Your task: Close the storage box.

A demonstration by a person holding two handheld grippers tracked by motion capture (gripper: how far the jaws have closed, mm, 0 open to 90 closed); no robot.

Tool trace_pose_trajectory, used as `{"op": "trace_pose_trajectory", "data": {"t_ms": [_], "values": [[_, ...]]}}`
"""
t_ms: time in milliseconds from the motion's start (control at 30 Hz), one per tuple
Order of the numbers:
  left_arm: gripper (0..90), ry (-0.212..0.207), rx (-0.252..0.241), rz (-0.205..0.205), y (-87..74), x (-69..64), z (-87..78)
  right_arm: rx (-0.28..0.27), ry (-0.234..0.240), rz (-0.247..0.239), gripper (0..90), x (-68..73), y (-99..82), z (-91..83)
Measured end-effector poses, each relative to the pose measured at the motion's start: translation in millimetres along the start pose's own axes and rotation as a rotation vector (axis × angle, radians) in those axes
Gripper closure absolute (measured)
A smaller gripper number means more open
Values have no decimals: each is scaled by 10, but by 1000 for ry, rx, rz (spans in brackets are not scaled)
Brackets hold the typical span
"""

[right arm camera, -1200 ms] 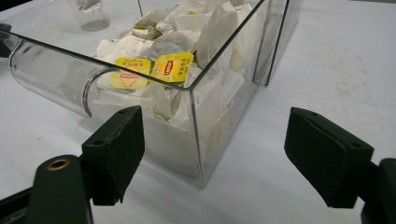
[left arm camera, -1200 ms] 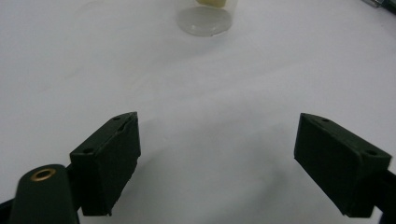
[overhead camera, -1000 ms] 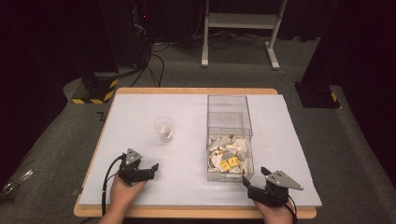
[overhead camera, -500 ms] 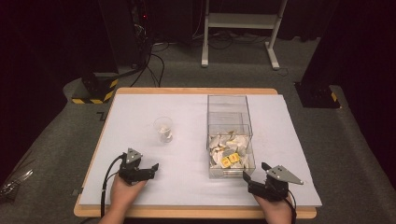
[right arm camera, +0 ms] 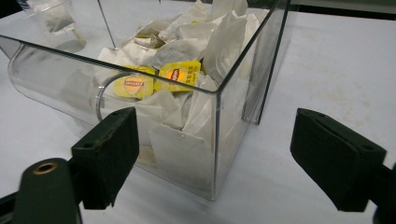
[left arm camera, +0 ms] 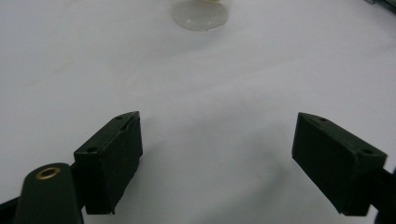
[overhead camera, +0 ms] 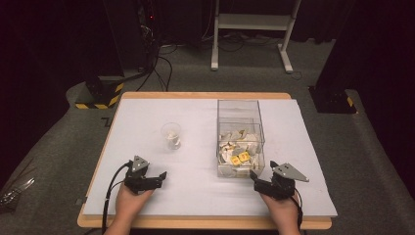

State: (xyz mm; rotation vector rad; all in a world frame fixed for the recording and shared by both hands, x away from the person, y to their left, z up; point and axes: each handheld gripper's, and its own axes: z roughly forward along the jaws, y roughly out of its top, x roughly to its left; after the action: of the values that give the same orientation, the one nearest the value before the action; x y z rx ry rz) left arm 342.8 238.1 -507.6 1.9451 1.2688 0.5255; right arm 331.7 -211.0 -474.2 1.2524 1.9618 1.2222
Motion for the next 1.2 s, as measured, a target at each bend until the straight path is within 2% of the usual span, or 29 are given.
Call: {"op": "trace_pose_trajectory", "data": {"t_ms": [267,433,667,900,1200], "values": [[172,1,4,0,1,-3,2,-14,-50,4,157,-50,72,140],[178,6,-4,15,-3,-16,-7,-16,-59,27,156,-98,119,234],[179,8,-15,7,-8,-13,-13,-23,-75,55,156,-170,198,384],[181,8,-8,5,-7,-17,-14,-29,-100,69,157,-230,295,532],[185,9,-2,16,-5,-20,-7,-30,-105,90,156,-306,335,667]]}}
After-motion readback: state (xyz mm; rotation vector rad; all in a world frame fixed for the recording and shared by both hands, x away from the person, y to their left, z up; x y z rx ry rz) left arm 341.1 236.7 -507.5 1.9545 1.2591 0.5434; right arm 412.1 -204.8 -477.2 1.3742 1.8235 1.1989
